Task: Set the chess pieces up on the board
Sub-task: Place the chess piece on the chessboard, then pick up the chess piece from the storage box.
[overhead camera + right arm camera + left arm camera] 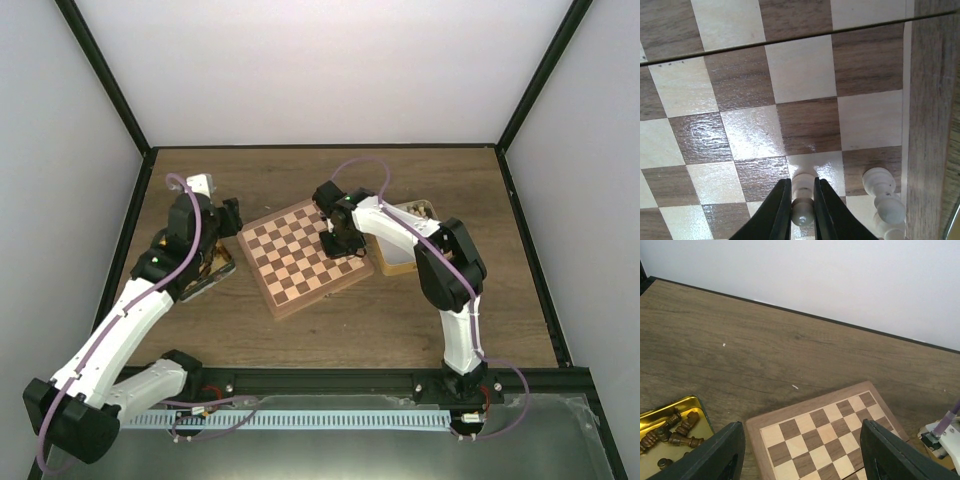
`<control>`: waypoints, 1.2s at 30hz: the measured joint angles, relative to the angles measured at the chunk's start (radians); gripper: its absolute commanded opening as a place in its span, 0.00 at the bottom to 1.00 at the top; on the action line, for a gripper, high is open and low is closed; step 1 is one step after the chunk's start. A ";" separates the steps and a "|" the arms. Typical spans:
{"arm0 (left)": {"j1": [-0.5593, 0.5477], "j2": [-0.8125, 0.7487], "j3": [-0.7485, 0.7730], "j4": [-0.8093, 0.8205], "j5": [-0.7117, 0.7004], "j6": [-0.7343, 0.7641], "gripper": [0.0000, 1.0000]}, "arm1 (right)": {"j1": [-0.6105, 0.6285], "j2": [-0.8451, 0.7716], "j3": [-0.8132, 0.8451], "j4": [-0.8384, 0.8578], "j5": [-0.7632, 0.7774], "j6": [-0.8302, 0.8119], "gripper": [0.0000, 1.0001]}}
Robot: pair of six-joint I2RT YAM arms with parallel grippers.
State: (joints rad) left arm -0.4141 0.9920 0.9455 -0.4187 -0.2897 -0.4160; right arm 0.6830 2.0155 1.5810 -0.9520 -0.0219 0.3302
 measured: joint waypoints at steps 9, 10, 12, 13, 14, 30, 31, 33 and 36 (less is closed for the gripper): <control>0.002 0.001 -0.006 0.010 0.007 -0.002 0.65 | 0.000 -0.006 -0.013 0.026 0.023 0.006 0.16; 0.003 0.001 -0.006 0.011 0.007 -0.002 0.65 | 0.000 -0.006 -0.013 0.026 0.027 0.007 0.18; 0.003 0.001 -0.007 0.013 0.008 -0.002 0.65 | 0.000 -0.006 -0.013 0.026 0.035 0.010 0.23; 0.004 0.002 -0.007 0.013 0.008 -0.002 0.65 | 0.000 -0.006 -0.014 0.026 0.035 0.010 0.25; 0.004 0.002 -0.007 0.013 0.008 -0.003 0.65 | 0.000 -0.006 -0.014 0.025 0.035 0.013 0.28; 0.010 0.007 -0.014 0.027 0.047 -0.003 0.68 | -0.071 -0.293 -0.119 0.178 0.101 0.123 0.33; 0.010 0.007 -0.015 0.031 0.059 -0.002 0.68 | -0.101 -0.326 -0.150 0.193 0.114 0.137 0.33; 0.010 0.007 -0.019 0.037 0.082 0.001 0.69 | -0.176 -0.381 -0.218 0.229 0.136 0.161 0.34; 0.010 0.007 -0.021 0.045 0.117 0.002 0.69 | -0.302 -0.421 -0.327 0.275 0.161 0.177 0.34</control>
State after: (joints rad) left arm -0.4038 0.9993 0.9249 -0.3740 -0.1730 -0.4141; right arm 0.3813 1.5948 1.2537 -0.6765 0.1394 0.5068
